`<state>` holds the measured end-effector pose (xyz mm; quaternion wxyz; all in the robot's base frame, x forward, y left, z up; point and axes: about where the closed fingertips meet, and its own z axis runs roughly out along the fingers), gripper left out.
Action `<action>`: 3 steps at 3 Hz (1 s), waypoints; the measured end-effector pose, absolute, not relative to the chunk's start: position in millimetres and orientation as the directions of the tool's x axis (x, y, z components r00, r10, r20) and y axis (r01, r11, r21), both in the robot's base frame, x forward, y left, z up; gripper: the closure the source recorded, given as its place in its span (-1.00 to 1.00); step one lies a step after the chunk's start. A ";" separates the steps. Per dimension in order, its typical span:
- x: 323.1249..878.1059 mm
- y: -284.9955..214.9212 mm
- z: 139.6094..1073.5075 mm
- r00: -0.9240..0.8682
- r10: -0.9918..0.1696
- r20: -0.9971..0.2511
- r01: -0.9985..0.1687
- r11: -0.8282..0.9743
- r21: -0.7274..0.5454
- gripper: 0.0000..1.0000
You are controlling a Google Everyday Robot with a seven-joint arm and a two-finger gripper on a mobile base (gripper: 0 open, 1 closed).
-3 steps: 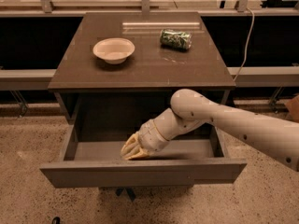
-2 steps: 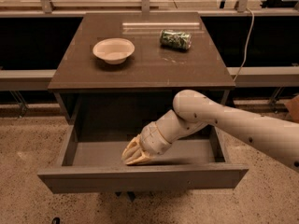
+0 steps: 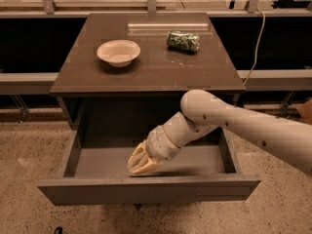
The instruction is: Open top drawer
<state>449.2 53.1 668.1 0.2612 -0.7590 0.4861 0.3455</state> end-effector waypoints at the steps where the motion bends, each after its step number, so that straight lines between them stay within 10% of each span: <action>1: 478.4 40.4 692.9 0.242 -0.570 -0.785 -0.955 -0.284 -0.088 1.00; 3: 513.5 20.6 723.4 0.140 -0.565 -0.813 -0.989 -0.111 -0.093 0.62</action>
Offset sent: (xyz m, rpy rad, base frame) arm 0.0898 -0.0465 0.0723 0.0706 -0.0450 -0.3655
